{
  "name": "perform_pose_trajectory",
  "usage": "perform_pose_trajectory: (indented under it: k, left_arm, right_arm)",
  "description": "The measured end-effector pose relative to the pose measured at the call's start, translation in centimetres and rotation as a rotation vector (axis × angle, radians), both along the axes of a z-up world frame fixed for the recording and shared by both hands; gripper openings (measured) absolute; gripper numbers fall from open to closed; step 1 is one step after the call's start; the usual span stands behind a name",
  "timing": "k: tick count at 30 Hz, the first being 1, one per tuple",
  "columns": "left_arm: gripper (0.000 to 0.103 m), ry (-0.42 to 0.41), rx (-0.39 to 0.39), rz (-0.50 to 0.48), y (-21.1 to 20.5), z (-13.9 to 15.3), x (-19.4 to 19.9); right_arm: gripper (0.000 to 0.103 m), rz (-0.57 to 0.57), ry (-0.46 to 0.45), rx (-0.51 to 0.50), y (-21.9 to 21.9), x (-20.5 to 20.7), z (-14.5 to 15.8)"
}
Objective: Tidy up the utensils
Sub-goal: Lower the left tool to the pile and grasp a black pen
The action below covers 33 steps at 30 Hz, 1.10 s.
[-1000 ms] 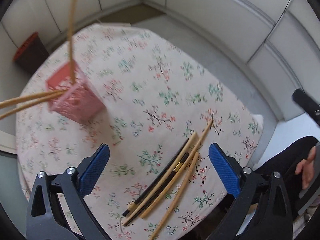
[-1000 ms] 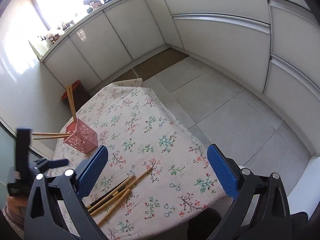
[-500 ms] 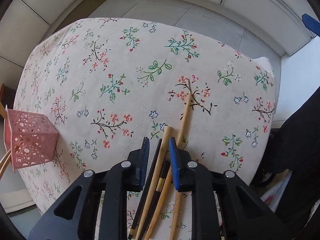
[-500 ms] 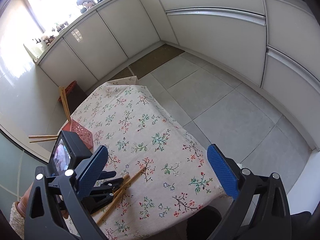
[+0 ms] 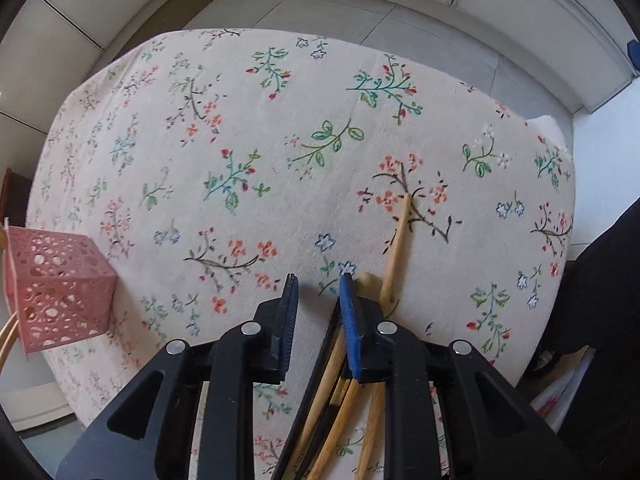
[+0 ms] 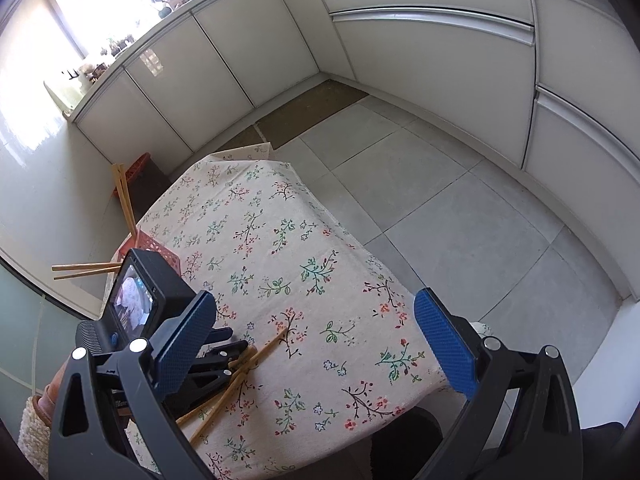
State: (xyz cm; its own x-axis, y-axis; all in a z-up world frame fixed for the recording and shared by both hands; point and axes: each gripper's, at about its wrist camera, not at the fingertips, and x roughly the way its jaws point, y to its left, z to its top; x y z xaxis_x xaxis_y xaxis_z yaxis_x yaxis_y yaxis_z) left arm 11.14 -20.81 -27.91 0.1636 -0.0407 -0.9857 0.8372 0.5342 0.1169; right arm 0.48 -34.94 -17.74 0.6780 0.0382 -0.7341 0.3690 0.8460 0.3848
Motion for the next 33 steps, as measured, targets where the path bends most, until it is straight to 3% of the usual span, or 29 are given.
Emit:
perform_pose_trajectory:
  k: [5, 7, 10, 14, 18, 19, 21, 26, 28, 31, 33]
  left_arm:
    - [0.021, 0.030, -0.032, 0.013, 0.0, -0.1, 1.2]
    - [0.001, 0.012, -0.034, 0.004, 0.0, -0.3, 1.2]
    - [0.000, -0.021, -0.062, 0.030, 1.5, 0.5, 2.2]
    - [0.000, 0.046, -0.135, 0.072, 3.3, 2.1, 3.3]
    - [0.014, 0.061, -0.103, 0.111, 4.7, 2.1, 4.0]
    - [0.032, 0.063, -0.086, 0.114, 5.0, 1.9, 4.1]
    - [0.046, 0.038, -0.063, 0.116, 5.5, 1.6, 4.2]
    - [0.039, 0.001, 0.005, 0.084, 5.8, -0.1, 4.0]
    - [0.018, -0.002, -0.002, 0.065, 5.6, -0.2, 3.5]
    - [0.006, -0.013, -0.027, 0.092, 6.1, 0.0, 3.8]
    - [0.005, -0.001, -0.063, 0.120, 6.7, 0.2, 4.3]
  right_arm:
    - [0.096, -0.005, 0.024, 0.007, -0.1, 0.3, -0.4]
    - [0.096, -0.007, 0.034, 0.017, -0.1, 0.4, -0.7]
    - [0.096, 0.000, 0.069, 0.052, 0.2, 1.0, -1.4]
    - [0.096, 0.023, 0.170, 0.145, 1.1, 2.6, -3.7]
    - [0.096, -0.005, 0.216, 0.232, 1.2, 3.2, -5.3]
    - [0.096, -0.015, 0.215, 0.247, 1.1, 3.2, -5.4]
    - [0.096, -0.027, 0.211, 0.258, 1.0, 3.1, -5.4]
    - [0.096, -0.015, 0.228, 0.248, 1.3, 3.3, -5.6]
    - [0.096, -0.009, 0.242, 0.251, 1.4, 3.5, -5.8]
    - [0.096, -0.003, 0.274, 0.263, 2.0, 4.0, -6.4]
    - [0.096, 0.003, 0.307, 0.298, 2.7, 4.6, -7.2]
